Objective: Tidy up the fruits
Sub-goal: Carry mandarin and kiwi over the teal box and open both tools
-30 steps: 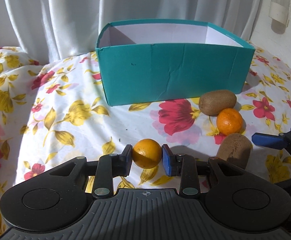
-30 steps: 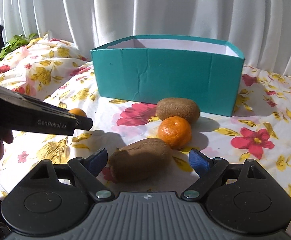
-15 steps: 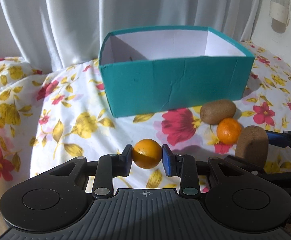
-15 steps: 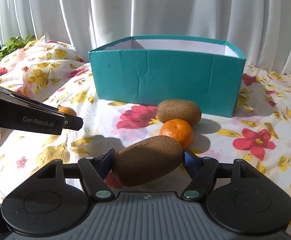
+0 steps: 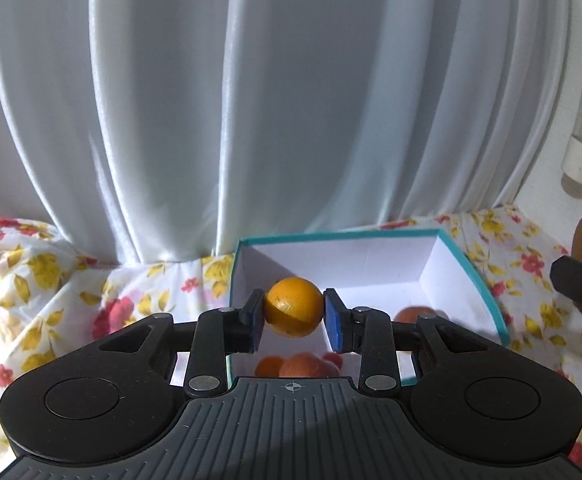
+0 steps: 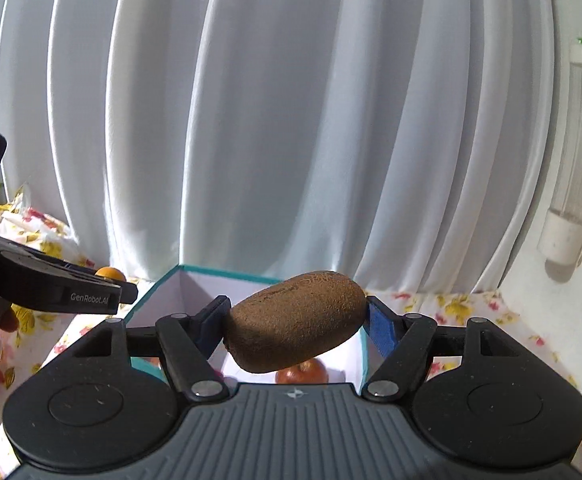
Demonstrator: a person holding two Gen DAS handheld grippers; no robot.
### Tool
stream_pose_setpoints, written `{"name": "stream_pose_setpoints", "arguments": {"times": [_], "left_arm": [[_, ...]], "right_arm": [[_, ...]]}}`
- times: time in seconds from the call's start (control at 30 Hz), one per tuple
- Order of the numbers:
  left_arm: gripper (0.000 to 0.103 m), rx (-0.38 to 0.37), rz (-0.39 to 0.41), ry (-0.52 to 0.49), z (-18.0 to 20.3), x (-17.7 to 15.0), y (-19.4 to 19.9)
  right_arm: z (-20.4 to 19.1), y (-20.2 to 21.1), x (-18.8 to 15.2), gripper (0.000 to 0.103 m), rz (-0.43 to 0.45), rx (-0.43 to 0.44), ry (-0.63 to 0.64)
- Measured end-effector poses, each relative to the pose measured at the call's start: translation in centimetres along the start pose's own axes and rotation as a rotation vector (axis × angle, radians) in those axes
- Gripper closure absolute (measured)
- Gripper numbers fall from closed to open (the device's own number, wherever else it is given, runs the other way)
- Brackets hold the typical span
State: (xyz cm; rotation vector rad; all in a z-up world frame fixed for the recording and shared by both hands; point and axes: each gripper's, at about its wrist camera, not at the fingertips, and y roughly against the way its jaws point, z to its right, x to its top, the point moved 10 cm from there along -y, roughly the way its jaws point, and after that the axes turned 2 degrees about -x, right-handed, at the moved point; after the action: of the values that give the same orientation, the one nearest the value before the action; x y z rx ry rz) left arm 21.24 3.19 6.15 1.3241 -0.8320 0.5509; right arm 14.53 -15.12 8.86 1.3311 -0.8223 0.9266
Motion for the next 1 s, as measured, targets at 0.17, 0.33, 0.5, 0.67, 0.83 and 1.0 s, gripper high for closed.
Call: {"name": "stream_pose_setpoints", "arguments": {"times": [0.17,0.33,0.5,0.67,0.83,1.0], "left_arm": [[0.068,0.046,-0.041,0.02,0.1,-0.7,-2.5],[0.068,0.095,-0.108,0.02,0.2,-3.2,-5.0],[0.068,0.126,-0.127,0.01,0.2,-4.1,-6.1],[0.068,0.141,-0.136,0.005,0.2,-4.4,-7.2],[0.068,0.142,-0.153,-0.009,0.6,-4.7,-8.2],[0.068,0.131,-0.169,-0.015,0.6,-5.3,-9.0]], "right_arm": [[1.2,-2.0,2.3,0.031,0.06,-0.027,-0.005],[0.9,-5.6,-2.0,0.031,-0.02,0.043,-0.085],[1.3,-8.4,-4.9,0.031,-0.087,0.056,-0.103],[1.3,-10.6,-6.5,0.031,-0.116,0.048,-0.094],[1.2,-11.7,-7.5,0.031,-0.142,0.053,-0.082],[1.4,-12.7,-8.4,0.03,-0.161,0.041,-0.093]]}}
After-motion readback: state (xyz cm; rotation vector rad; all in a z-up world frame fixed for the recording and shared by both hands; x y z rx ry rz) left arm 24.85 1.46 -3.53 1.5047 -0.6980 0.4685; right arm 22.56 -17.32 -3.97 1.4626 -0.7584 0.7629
